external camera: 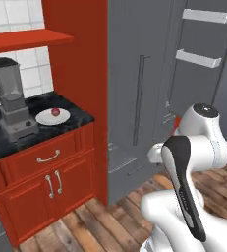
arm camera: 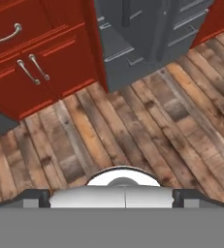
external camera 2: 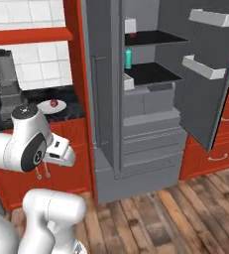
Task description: Pick the two apples from the fridge and place them on the plate next to the blender to make a fruit smoothie.
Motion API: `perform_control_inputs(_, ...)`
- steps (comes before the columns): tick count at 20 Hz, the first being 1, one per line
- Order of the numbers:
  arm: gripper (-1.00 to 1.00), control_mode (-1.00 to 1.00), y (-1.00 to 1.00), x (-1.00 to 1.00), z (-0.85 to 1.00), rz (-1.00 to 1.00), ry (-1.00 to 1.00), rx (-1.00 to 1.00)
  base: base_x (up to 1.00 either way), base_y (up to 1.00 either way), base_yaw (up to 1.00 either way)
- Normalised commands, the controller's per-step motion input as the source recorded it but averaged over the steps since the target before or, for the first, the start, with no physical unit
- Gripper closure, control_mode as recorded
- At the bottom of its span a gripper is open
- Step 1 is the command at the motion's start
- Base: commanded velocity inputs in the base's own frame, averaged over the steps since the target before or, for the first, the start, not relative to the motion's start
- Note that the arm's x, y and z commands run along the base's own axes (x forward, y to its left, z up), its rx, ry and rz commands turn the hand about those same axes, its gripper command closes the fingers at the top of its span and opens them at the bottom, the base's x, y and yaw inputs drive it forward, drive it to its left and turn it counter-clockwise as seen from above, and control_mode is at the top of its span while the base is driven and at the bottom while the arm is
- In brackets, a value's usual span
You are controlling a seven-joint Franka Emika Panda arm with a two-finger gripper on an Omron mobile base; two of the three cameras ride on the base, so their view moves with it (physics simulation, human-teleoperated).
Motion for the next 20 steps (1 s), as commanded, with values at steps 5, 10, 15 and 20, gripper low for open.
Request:
perform_control_inputs(5, -1.00, 1.00, 0.00, 0.00, 0.00, 0.00, 0.00, 0.00, -0.17, -0.50, -0.69)
perform_control_inputs(10, -1.00, 1.00, 0.00, 0.00, 0.00, 0.00, 0.00, 0.00, 0.57, -0.66, -0.49)
perform_control_inputs(15, -1.00, 1.00, 0.00, 0.00, 0.00, 0.00, 0.00, 0.00, 1.00, -0.58, 0.09)
perform_control_inputs(20, -1.00, 1.00, 0.00, 0.00, 0.00, 0.00, 0.00, 0.00, 1.00, -0.02, 0.50)
